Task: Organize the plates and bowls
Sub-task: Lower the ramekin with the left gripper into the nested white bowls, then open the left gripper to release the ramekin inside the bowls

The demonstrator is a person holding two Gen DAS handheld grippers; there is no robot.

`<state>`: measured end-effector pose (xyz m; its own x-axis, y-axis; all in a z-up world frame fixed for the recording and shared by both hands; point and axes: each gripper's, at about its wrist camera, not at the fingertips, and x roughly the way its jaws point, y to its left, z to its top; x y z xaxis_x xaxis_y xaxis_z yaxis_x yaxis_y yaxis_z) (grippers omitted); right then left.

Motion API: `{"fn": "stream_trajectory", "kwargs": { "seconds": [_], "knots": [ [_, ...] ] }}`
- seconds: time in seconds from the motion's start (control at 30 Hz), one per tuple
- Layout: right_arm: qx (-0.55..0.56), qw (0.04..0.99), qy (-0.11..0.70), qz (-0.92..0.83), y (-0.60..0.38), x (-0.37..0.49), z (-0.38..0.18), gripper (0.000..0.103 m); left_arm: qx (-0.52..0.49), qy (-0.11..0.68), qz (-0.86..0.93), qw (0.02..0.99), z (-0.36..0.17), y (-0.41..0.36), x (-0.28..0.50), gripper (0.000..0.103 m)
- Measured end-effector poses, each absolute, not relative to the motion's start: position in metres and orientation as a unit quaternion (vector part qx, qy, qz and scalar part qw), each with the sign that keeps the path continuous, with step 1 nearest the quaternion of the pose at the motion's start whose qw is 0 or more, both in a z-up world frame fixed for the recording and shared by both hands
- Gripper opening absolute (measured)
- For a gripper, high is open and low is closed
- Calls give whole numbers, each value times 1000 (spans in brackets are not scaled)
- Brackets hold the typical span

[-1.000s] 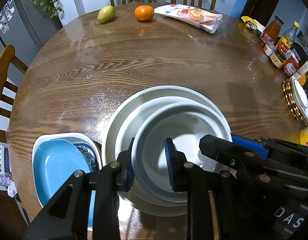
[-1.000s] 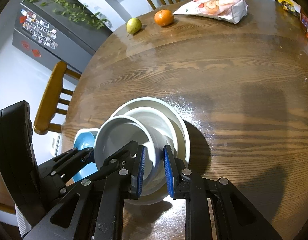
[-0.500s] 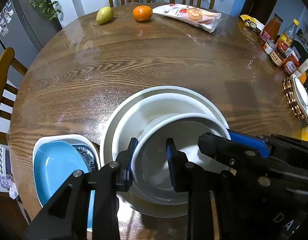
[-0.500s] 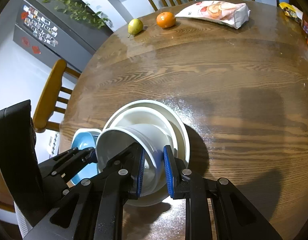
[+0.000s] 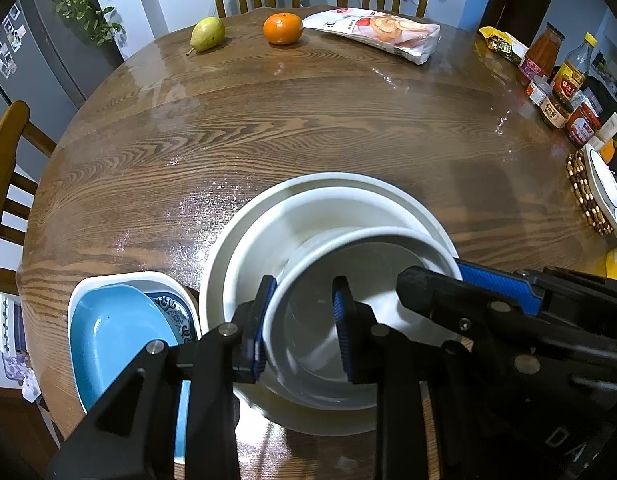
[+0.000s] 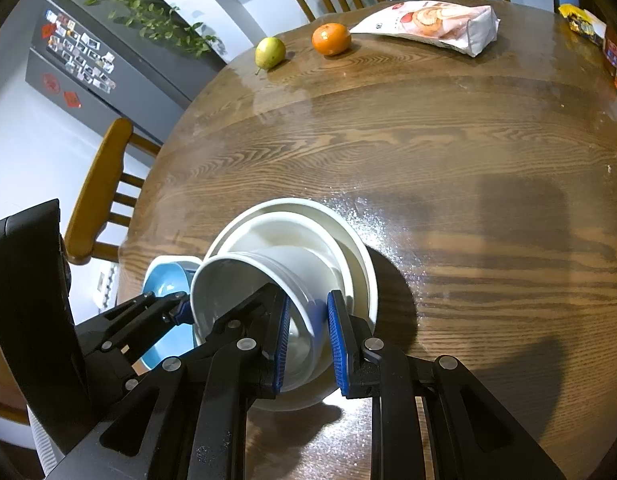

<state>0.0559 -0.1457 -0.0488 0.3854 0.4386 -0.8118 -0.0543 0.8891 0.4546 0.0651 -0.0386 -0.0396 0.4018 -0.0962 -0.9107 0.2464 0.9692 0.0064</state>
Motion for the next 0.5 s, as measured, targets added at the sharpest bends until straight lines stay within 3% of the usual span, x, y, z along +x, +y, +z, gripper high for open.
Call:
{"fn": "stream_trajectory", "kwargs": {
  "seconds": [0.5],
  "knots": [
    [176,813,534,150,-144,56,-48,23,74,536,-102,835,-40,-40,64,25]
  ]
}}
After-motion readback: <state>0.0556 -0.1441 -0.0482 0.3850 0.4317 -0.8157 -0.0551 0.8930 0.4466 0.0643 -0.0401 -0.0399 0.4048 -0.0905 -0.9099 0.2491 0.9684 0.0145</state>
